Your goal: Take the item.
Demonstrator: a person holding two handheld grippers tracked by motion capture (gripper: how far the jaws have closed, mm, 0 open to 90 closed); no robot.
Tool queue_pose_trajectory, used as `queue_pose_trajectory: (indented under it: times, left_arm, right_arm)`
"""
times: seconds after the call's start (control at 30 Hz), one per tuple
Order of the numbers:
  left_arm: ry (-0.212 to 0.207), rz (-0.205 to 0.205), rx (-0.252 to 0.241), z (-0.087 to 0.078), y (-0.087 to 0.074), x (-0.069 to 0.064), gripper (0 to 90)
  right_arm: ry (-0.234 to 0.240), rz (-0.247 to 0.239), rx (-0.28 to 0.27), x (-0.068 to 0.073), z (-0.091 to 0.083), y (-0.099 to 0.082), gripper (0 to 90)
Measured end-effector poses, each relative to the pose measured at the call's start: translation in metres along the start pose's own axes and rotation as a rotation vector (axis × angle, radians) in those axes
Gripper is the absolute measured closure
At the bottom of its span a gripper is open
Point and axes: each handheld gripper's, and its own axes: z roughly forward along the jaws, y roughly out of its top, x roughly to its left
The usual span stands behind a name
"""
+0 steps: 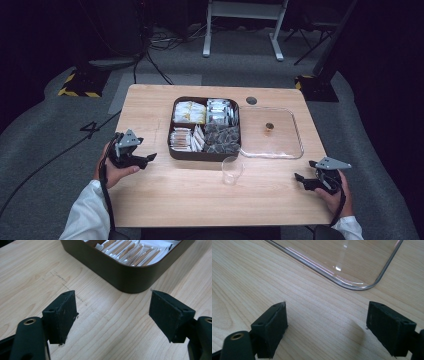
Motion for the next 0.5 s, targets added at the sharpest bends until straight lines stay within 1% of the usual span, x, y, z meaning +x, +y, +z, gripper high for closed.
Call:
queue_pose_trajectory:
  times: [0.07,0.13,0.2,0.27,0.33,0.37,0.5]
  left_arm:
    - [0.002,0.002,-0.012,-0.001,0.004,0.001,22.7]
    - [0.015,0.002,-0.034,-0.003,0.009,0.003,22.7]
    - [0.012,-0.001,-0.036,-0.002,0.011,0.004,22.6]
    - [0.016,0.004,-0.042,-0.002,0.016,0.007,22.6]
    - [0.016,0.001,-0.053,-0.002,0.020,0.008,22.6]
    - [0.020,0.008,-0.057,-0.002,0.021,0.009,22.5]
    - [0.002,0.012,-0.069,0.003,0.033,0.011,22.5]
  right_arm:
    - [0.000,0.000,0.000,0.000,0.000,0.000,17.3]
    - [0.000,-0.001,-0.001,0.000,0.000,0.000,17.3]
    - [0.000,-0.001,-0.001,0.000,0.000,0.000,17.3]
    - [0.000,0.000,-0.001,0.000,0.000,0.000,17.3]
    - [-0.002,0.000,-0.001,0.000,0.000,0.000,17.3]
    - [-0.002,-0.001,-0.001,0.000,0.000,0.000,17.3]
    - [-0.001,0.000,-0.001,0.000,0.000,0.000,17.3]
